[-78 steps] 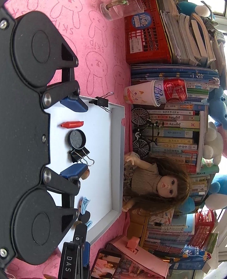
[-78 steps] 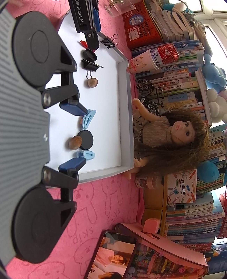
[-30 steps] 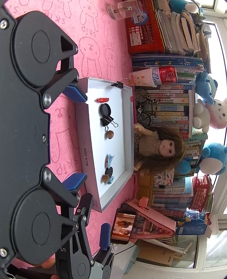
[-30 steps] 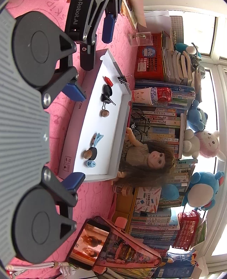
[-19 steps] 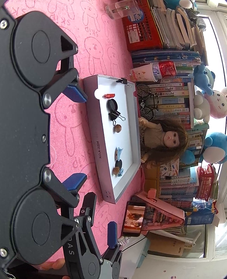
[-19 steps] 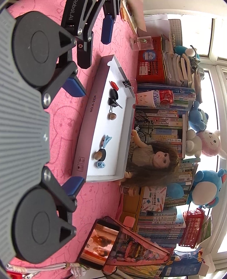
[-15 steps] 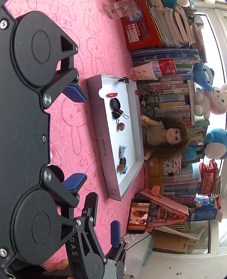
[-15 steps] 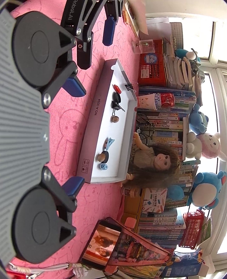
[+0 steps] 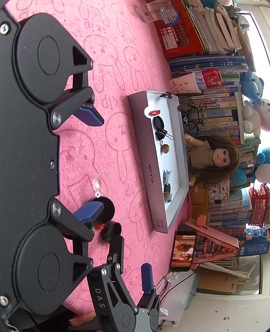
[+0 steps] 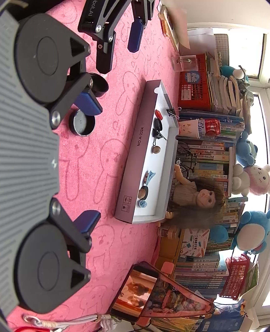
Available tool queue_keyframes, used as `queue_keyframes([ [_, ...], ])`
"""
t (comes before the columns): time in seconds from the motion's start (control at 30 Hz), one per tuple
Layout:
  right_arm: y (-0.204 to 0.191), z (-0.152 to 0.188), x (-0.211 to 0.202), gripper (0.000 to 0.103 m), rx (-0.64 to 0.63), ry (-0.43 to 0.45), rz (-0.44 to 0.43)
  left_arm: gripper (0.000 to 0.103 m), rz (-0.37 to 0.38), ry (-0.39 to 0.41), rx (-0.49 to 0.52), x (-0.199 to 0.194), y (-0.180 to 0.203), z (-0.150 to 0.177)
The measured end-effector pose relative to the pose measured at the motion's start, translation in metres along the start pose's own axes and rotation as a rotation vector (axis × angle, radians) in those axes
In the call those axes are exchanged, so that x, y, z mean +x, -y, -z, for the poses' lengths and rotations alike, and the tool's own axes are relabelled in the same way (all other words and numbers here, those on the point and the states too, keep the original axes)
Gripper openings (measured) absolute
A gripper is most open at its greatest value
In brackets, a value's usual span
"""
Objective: Organize rigid objects
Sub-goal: 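Close the left tool on the clear plastic cap while the right tool grasps a black round lid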
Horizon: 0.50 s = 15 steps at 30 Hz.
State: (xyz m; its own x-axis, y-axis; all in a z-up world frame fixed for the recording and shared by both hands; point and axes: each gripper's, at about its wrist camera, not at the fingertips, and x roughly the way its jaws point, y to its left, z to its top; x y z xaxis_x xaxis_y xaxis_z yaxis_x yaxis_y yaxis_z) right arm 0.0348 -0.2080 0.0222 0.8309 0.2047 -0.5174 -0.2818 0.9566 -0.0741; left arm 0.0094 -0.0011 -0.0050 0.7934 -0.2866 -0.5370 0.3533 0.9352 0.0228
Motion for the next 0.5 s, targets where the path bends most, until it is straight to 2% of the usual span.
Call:
queue_keyframes([
  [0.13, -0.002, 0.006, -0.003, 0.101, -0.016, -0.006, 0.014, 0.069, 0.002, -0.01, 0.027, -0.001, 0.003, 0.004],
  [0.5, -0.017, 0.014, -0.005, 0.094, -0.063, -0.023, -0.022, 0.064, 0.002, 0.001, 0.004, 0.007, 0.008, 0.0],
])
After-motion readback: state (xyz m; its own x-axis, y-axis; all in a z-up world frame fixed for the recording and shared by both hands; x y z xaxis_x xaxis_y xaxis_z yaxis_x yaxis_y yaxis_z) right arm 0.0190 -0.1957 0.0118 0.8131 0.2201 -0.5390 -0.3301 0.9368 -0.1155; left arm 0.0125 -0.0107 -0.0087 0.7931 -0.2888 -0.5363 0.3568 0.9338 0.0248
